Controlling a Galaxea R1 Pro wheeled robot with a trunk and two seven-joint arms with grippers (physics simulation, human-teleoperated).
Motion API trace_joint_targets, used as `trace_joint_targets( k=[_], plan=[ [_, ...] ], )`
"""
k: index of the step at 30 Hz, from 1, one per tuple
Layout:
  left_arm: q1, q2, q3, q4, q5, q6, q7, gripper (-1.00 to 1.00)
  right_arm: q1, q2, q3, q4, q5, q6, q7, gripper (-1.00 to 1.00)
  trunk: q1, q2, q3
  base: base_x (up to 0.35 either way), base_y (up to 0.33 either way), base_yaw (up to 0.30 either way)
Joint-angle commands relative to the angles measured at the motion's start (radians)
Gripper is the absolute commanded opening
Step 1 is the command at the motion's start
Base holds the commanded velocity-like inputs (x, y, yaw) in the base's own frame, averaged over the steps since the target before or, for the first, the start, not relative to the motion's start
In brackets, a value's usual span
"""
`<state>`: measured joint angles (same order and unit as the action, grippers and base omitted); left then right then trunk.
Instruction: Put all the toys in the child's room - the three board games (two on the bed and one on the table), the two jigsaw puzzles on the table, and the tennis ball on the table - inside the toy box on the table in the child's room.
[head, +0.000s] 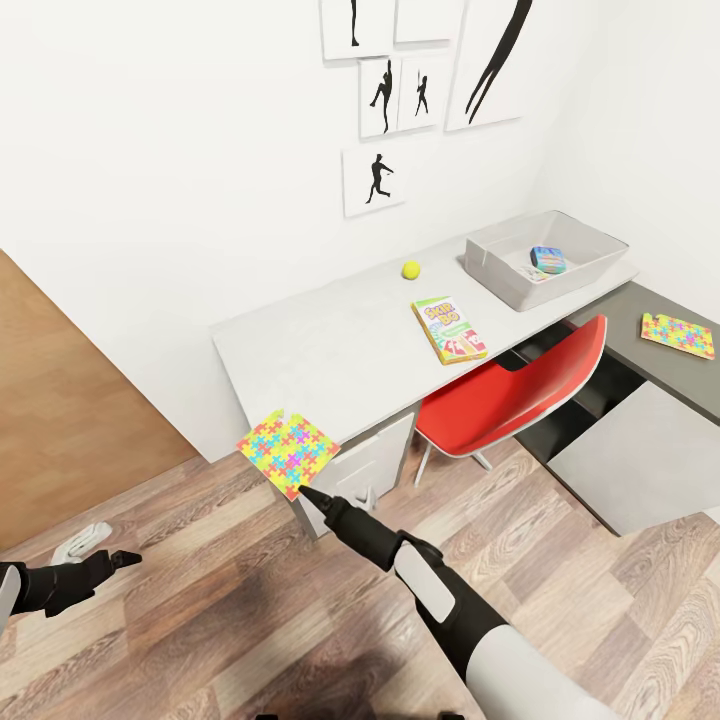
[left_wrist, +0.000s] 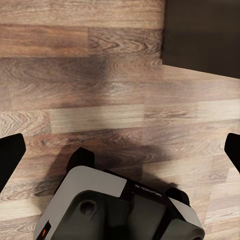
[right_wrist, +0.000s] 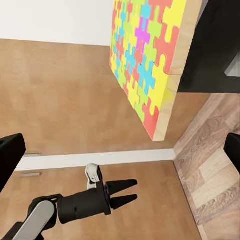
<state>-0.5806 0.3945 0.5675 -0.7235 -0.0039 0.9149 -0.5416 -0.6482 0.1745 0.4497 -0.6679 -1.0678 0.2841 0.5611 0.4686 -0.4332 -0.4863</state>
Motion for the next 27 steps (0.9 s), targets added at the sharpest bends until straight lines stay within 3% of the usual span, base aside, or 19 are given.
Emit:
trace_joint_targets(
  k=[1, 13, 27],
  plan=[
    [-0.001, 0.0, 0.003, -0.001, -0.001, 0.007, -0.004, 1.0, -0.001, 0.0, 0.0, 0.002, -0.01, 0.006, 0.003, 1.0, 0.0, -0.002, -0.001, 0.0, 0.0, 0.0],
    [-0.001, -0.002, 0.003, 0.0, -0.001, 0.007, -0.003, 1.0, -0.001, 0.0, -0.001, 0.003, -0.008, -0.002, 0.12, 1.0, 0.0, -0.002, -0.001, 0.0, 0.0, 0.0],
    [-0.001, -0.008, 0.003, 0.0, -0.001, 0.005, -0.004, 1.0, -0.001, -0.008, -0.002, 0.003, -0.008, -0.002, 0.136, 1.0, 0.0, -0.002, -0.001, 0.0, 0.0, 0.0]
  ],
)
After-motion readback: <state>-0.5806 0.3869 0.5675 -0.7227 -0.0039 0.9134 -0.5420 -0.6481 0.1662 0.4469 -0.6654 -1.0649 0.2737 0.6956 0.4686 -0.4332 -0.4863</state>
